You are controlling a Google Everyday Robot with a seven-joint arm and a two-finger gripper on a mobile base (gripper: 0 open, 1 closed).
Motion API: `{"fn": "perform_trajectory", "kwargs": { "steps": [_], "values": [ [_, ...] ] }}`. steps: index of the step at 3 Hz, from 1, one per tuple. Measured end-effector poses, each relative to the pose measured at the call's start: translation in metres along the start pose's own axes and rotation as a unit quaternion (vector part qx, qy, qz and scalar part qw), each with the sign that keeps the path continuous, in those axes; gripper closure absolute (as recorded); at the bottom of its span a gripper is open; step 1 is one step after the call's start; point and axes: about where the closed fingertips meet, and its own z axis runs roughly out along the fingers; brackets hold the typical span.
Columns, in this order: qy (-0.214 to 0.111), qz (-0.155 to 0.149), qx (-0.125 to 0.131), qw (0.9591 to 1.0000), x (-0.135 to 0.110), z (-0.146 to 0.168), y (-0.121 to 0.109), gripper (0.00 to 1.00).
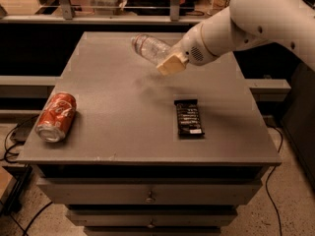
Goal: Move water bottle near coke can
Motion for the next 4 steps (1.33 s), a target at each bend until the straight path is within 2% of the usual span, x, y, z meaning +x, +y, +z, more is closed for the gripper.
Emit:
{"fn": "perform_trajectory", "kwargs": {
  "steps": [1,2,3,4],
  "values": [
    [-0.019,-0.031,-0.068,0.9970,-0.016,0.017,0.062,1.00],
    [-0.042,-0.058,-0.140,0.9876,-0.031,0.033,0.125,1.00],
    [-0.051,-0.069,-0.176,0.9806,-0.036,0.040,0.154,1.00],
    [-0.045,-0.061,-0.188,0.9792,-0.030,0.050,0.164,0.81]
  ]
}}
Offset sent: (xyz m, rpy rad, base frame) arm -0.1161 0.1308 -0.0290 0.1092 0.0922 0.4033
